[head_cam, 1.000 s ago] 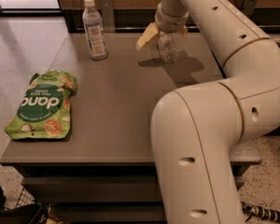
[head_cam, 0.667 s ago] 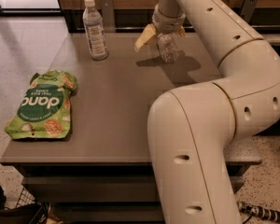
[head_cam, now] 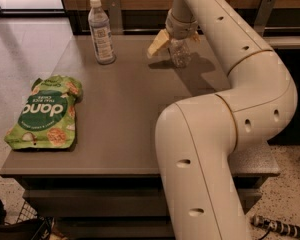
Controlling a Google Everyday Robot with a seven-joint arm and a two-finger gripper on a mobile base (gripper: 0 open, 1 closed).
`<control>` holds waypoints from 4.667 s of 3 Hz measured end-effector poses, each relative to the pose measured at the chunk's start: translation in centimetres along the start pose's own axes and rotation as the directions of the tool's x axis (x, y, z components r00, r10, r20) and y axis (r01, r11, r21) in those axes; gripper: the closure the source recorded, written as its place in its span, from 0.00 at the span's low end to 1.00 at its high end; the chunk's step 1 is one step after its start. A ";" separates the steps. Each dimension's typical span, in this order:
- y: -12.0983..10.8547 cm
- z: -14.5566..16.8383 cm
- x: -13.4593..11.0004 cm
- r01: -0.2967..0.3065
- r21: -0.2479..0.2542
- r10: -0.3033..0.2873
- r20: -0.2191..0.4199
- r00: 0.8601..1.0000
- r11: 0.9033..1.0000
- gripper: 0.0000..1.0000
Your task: Place water bottle upright
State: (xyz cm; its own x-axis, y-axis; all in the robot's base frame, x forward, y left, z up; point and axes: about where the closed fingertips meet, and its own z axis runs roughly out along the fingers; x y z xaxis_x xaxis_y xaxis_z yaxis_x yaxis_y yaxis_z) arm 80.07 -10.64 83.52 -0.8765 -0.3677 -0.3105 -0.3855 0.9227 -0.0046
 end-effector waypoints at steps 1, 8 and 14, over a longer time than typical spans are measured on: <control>-1.5 0.7 -0.1 -0.015 0.024 0.015 0.002 1.000 1.000 0.18; -9.2 -5.2 1.3 -0.080 0.152 0.060 0.130 0.990 0.985 1.00; -13.9 -12.0 6.0 0.032 -0.038 0.001 0.662 0.750 0.999 1.00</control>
Offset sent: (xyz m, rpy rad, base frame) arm 0.0093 -0.0139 -0.0075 -0.0174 -0.0104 -0.0243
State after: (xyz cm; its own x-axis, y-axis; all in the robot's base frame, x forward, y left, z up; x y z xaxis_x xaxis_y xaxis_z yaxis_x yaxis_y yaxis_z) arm 76.72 -27.05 93.15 -0.4669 -0.1980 -0.8619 -0.4237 0.9055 0.0215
